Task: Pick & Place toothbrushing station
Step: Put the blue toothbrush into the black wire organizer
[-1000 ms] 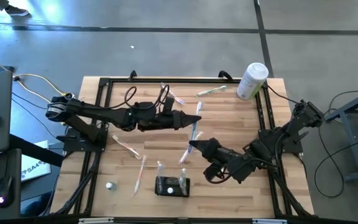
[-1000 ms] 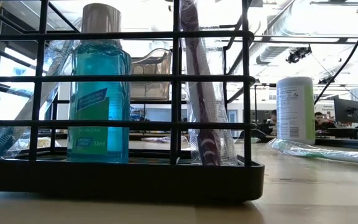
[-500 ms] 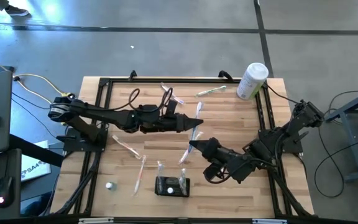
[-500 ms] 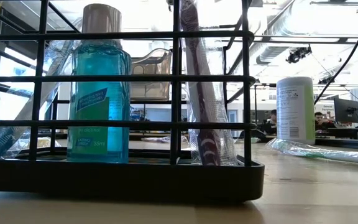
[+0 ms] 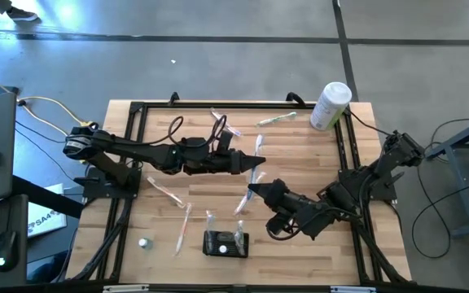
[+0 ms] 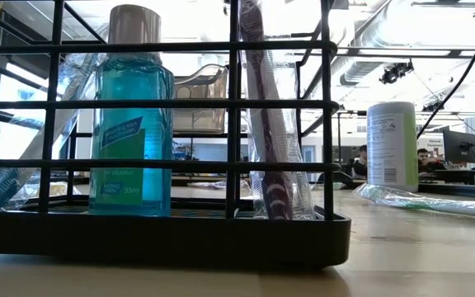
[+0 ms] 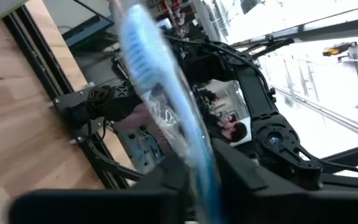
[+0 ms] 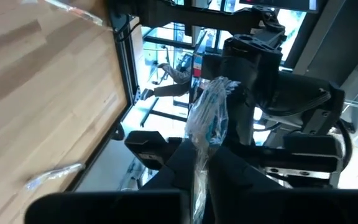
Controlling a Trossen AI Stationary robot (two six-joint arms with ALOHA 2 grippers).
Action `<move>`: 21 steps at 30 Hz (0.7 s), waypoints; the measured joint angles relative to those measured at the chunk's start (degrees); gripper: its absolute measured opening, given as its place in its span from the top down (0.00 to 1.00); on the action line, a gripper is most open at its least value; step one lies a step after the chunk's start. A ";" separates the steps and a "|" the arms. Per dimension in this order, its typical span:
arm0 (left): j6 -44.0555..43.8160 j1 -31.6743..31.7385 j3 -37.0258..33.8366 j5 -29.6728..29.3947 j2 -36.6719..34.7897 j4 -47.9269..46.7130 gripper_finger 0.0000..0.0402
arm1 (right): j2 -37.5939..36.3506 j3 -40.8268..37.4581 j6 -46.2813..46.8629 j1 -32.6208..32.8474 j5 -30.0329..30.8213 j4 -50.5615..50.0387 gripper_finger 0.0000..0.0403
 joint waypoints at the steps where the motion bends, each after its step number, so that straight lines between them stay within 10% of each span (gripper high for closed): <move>1: -0.11 0.00 0.03 0.71 0.00 0.28 0.93 | 0.01 0.00 0.47 0.00 -0.52 -0.34 0.96; 14: 2.46 -0.01 -0.14 0.99 0.08 -1.27 0.96 | 0.02 0.00 15.28 1.79 0.50 2.30 0.71; 21: 3.79 0.00 -0.24 0.93 -0.82 -1.05 0.96 | -0.15 0.04 17.21 4.42 10.58 9.90 0.57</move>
